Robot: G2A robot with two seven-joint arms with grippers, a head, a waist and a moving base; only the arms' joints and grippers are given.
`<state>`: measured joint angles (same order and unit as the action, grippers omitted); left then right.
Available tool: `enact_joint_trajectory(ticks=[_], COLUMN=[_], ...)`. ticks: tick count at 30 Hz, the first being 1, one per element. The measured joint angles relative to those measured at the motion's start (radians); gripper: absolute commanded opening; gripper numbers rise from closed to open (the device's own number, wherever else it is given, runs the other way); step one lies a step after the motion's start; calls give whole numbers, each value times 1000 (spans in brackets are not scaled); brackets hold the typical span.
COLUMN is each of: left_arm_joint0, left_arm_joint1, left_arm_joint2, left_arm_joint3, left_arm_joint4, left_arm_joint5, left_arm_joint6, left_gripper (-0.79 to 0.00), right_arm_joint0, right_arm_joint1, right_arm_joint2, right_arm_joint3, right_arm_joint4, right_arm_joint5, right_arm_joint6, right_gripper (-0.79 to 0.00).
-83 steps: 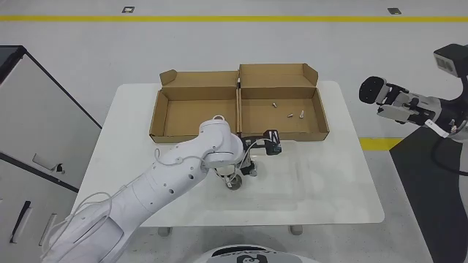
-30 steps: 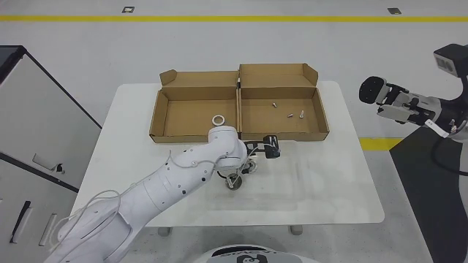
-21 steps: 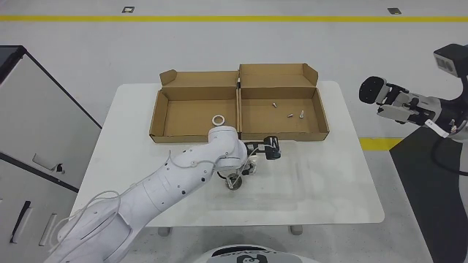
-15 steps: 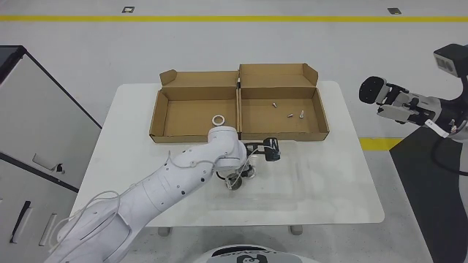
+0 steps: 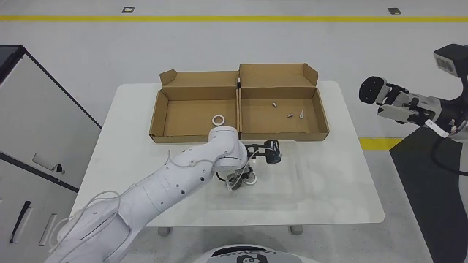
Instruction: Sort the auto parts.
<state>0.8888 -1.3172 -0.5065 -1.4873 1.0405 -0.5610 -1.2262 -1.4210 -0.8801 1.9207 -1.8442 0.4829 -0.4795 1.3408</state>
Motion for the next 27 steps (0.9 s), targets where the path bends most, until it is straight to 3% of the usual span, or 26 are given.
enact_joint_trajectory(ticks=[27], left_arm_joint0=[-41], left_arm_joint1=[1], left_arm_joint2=[67], left_arm_joint3=[21], left_arm_joint4=[-88], left_arm_joint5=[-3], left_arm_joint6=[-30], left_gripper=[-480], right_arm_joint0=[0], right_arm_joint1=[0], right_arm_joint2=[0], right_arm_joint3=[0], right_arm_joint4=[0], right_arm_joint5=[0], right_arm_joint6=[0], right_gripper=[0])
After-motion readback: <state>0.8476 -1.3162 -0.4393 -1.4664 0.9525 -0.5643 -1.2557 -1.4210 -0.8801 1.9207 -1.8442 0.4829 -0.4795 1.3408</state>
